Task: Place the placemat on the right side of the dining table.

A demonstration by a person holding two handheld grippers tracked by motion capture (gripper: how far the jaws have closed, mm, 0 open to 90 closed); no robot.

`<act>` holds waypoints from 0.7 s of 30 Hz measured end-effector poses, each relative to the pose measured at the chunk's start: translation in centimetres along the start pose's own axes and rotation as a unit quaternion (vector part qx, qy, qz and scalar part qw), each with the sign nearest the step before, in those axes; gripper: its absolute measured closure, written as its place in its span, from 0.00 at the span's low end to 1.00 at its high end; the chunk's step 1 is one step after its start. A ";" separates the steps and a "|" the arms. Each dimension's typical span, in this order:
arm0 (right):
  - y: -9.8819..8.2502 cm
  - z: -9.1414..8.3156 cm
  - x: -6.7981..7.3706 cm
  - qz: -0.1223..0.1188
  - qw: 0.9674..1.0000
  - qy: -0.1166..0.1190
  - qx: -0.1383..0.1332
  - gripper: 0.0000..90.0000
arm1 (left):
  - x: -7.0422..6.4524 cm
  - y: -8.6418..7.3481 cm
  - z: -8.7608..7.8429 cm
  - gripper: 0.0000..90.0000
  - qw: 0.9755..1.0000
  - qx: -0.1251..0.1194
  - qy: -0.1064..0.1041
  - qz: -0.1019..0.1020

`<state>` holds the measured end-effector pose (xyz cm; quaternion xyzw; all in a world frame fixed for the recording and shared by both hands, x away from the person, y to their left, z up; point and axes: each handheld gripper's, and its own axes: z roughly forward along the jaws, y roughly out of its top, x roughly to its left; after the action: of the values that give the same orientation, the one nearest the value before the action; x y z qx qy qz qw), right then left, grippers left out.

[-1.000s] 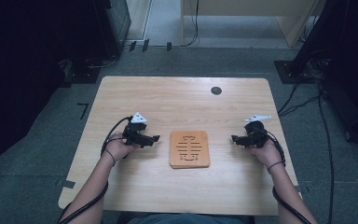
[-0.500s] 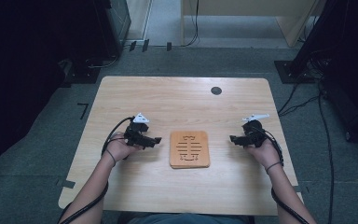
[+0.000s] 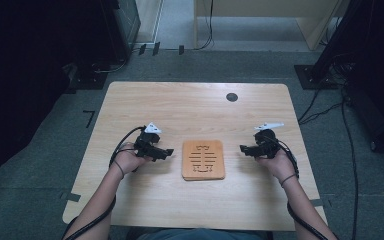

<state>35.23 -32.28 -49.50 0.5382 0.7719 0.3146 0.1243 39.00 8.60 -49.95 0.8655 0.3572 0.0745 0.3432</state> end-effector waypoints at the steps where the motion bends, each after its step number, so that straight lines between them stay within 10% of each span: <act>1: 0.0 0.1 0.1 0.001 1.000 0.003 0.001 0.28 | 0.0 0.0 0.0 0.19 1.000 0.000 -0.001 0.001; 21: 0.1 1.2 2.7 -0.017 1.000 0.019 0.012 0.28 | -0.4 0.1 0.0 0.19 1.000 0.005 -0.007 0.005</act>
<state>34.90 -29.36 -49.91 0.5204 0.7868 0.3137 0.1086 38.81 8.29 -49.87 0.8695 0.3510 0.0681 0.3409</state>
